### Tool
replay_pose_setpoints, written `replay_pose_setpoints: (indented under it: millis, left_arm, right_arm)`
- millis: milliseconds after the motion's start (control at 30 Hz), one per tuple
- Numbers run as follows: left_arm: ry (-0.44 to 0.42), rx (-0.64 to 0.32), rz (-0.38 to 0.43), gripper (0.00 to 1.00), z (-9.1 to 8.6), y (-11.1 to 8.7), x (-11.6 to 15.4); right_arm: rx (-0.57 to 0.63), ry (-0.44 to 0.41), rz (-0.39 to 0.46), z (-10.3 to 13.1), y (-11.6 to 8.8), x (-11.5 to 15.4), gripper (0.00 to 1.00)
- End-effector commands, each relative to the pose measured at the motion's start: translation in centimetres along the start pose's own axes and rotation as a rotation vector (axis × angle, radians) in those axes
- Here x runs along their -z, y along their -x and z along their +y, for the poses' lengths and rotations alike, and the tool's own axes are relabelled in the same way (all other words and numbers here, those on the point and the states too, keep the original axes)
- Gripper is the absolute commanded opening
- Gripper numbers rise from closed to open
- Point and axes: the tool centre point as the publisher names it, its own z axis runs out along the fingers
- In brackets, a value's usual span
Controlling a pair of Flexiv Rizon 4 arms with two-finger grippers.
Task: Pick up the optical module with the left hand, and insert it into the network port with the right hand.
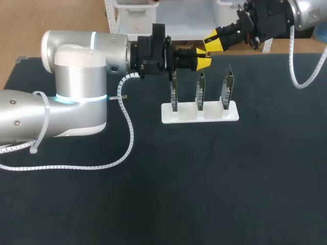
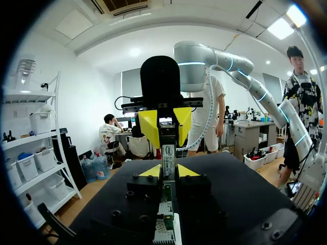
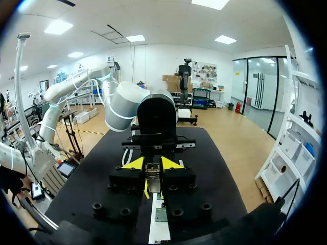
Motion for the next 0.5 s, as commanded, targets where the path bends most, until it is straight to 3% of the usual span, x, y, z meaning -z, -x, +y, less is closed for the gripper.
replay_pose_setpoints:
  millis: [33,133,167,200,500]
  left_arm:
    - [-0.002,0.0,0.001,0.0,0.13,-0.04,-0.04]
    - [-0.002,0.0,0.001,0.0,0.13,-0.04,-0.04]
    - [-0.002,0.0,0.001,0.43,0.13,-0.04,-0.04]
    - [-0.002,0.0,0.001,1.0,0.13,-0.04,-0.04]
    - [-0.002,0.0,0.001,1.0,0.13,-0.04,-0.04]
  right_arm:
    - [0.0,0.001,-0.001,-0.07,-0.03,-0.04,0.0]
    - [0.0,0.001,-0.001,-0.07,-0.03,-0.04,0.0]
    - [0.0,0.001,-0.001,-0.07,-0.03,-0.04,0.0]
    - [0.0,0.001,-0.001,-0.07,-0.03,-0.04,0.0]
    - [0.0,0.001,-0.001,-0.07,-0.03,-0.04,0.0]
